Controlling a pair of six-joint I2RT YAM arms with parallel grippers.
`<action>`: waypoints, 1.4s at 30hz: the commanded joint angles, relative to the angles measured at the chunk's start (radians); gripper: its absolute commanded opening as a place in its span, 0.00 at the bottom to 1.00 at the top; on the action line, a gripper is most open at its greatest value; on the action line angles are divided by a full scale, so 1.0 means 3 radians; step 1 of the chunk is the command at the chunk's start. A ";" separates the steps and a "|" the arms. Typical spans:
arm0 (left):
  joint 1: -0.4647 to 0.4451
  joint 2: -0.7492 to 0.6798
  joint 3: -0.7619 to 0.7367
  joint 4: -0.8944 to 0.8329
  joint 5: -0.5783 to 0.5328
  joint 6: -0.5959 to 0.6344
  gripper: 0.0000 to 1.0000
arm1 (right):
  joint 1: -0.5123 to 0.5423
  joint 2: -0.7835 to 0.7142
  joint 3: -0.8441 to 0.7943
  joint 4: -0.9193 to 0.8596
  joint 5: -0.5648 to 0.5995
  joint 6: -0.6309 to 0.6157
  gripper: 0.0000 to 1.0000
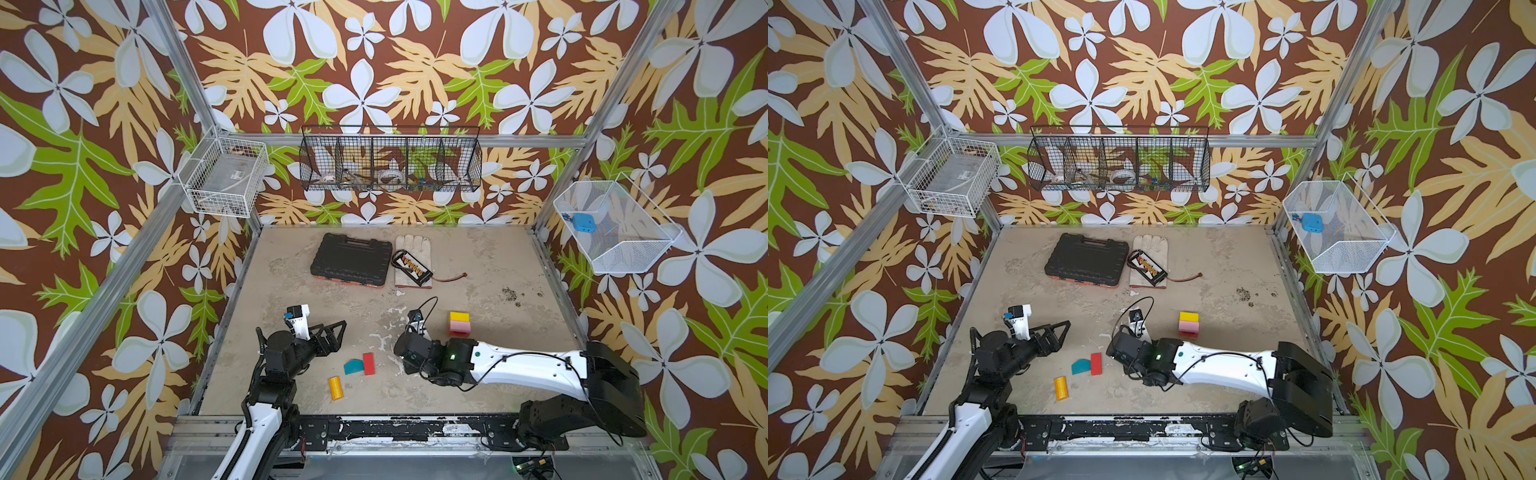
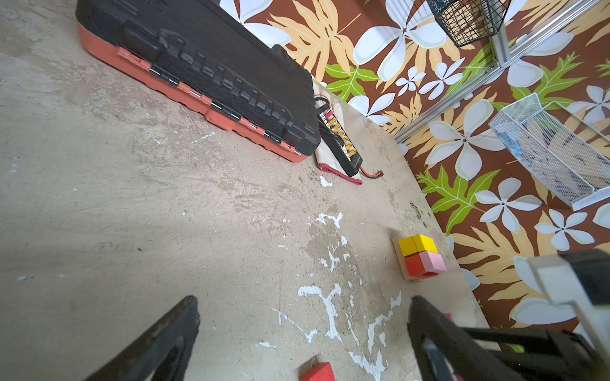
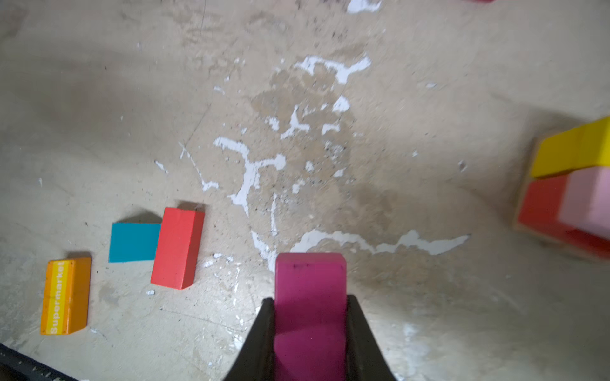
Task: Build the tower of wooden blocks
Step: 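Carry the magenta block with the right gripper over the tower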
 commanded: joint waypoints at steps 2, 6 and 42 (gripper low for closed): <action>0.0003 0.0000 -0.0010 0.0060 0.0012 -0.0008 1.00 | -0.0302 -0.0295 0.0038 -0.0297 0.0088 -0.0385 0.12; 0.0002 -0.0002 -0.0011 0.0060 0.0009 -0.0008 1.00 | -0.0752 -0.0560 0.0102 -0.0353 -0.0083 -0.0718 0.11; 0.0002 0.0083 -0.0014 0.0101 0.0009 -0.0013 1.00 | -0.1961 -0.0505 -0.0012 -0.0083 -0.0279 -0.1179 0.09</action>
